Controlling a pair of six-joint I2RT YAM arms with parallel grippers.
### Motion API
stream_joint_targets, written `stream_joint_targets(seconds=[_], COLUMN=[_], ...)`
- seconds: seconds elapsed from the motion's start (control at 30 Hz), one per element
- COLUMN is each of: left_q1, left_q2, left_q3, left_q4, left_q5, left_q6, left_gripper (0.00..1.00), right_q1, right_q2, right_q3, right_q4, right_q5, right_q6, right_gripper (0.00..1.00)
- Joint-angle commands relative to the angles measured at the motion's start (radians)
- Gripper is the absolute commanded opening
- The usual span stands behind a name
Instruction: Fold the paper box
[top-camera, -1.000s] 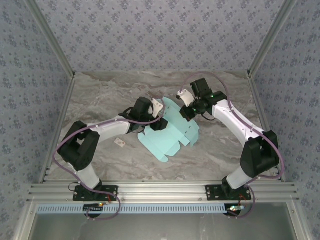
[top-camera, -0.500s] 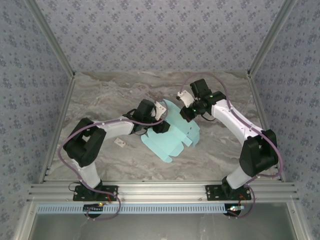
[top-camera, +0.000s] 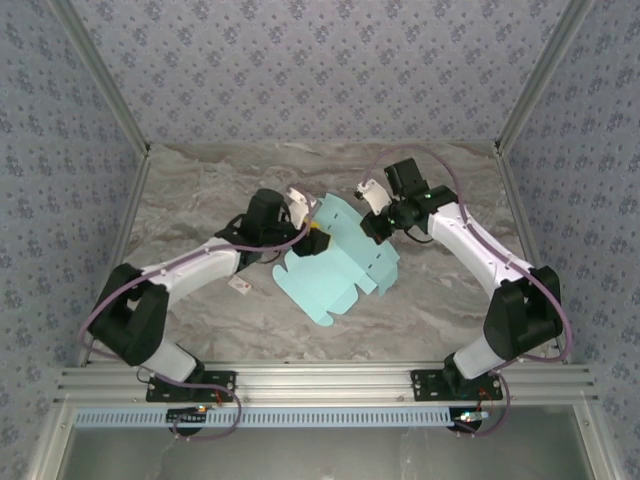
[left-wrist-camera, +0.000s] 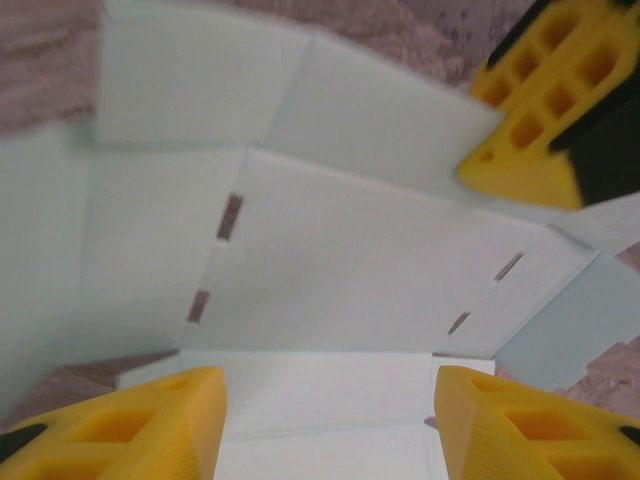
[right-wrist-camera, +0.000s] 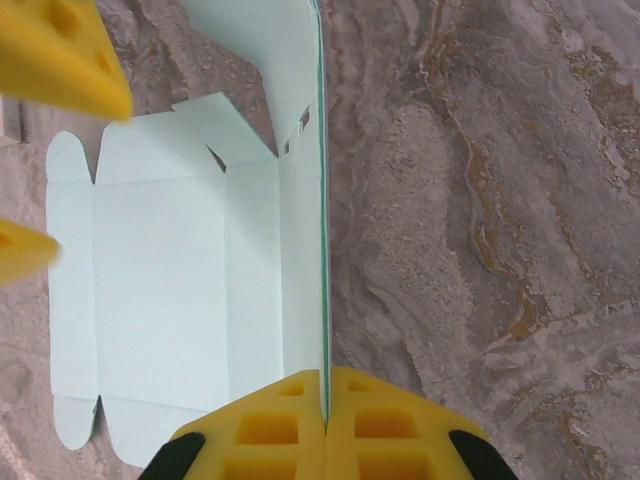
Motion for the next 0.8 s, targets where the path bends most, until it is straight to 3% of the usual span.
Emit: stream_joint_targets(seconds=[0.0, 0.53, 0.77], left_q1=[0.036, 0.129, 0.107], left_q2=[-0.045, 0.071, 0.082], left_q3=[0.031, 0.203, 0.229], left_q4=[-0.022, -0.072, -0.017], left_q5=[0.077, 0.227, 0.355], left_q6=[-0.021, -0.094, -0.091], left_gripper=[0.58, 0.61, 0.54], right_q1=[0.016, 0.024, 0.025], right_q2=[-0.036, -0.049, -0.034], right_q3=[-0.014, -0.010, 0.000], right_q4=[0.021, 0.022, 0.033], right_q5=[-0.053, -0.163, -0.151], right_q6=[-0.030, -0.043, -0.018], right_gripper=[0.00, 0.00, 0.00])
